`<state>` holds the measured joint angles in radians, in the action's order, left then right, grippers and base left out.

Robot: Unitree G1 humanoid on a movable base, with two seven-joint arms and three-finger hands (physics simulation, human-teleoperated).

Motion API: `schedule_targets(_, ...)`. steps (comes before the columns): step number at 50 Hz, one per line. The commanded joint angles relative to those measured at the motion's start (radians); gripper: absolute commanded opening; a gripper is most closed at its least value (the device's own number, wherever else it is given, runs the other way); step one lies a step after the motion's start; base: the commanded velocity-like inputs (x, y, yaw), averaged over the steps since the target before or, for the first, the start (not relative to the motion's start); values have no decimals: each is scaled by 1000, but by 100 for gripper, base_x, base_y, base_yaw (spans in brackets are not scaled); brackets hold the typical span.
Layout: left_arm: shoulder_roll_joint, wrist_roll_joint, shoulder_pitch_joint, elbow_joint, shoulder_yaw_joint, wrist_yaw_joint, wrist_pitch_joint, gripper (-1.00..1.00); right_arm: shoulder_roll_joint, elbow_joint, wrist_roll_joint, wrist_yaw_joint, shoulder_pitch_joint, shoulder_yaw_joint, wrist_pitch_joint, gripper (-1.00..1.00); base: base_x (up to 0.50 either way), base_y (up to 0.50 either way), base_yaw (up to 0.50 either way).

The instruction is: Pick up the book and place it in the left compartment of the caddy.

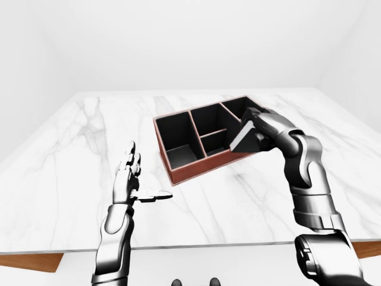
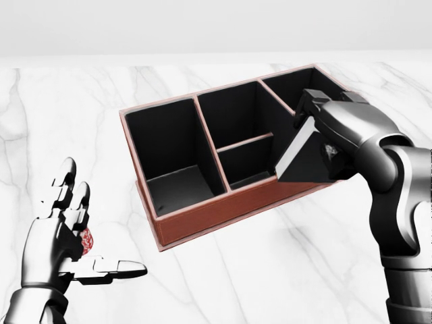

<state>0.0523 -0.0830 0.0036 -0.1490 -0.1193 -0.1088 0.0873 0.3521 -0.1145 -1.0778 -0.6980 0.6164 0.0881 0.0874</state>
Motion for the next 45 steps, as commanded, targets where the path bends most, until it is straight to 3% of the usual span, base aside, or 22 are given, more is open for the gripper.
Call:
schedule_targets(1,4,-10,16,-31,-14,-8,0,100,-82,154,7,0,87,-22,0,-100,0,0,0)
schedule_targets(16,19,-31,34,-48,-88,2,0,100,-172,-185,164,20,243,-87,0,-100,0,0,0)
schedule_targets(24,21,-36,52,-58,-112,0,0,100,-229,-400,230,209,361,-112,0,-100,0,0,0)
schedule_targets(27,21,-37,62,-68,-122,-2,0,100,-255,-566,266,343,424,-113,0,-100,0,0,0)
schedule_targets(32,22,-41,65,-70,-137,-5,0,100,-268,-784,313,449,521,-121,0,-100,0,0,0)
schedule_targets(45,17,-41,82,-82,-152,-11,0,100,-346,-974,319,549,619,-156,0,-100,0,0,0)
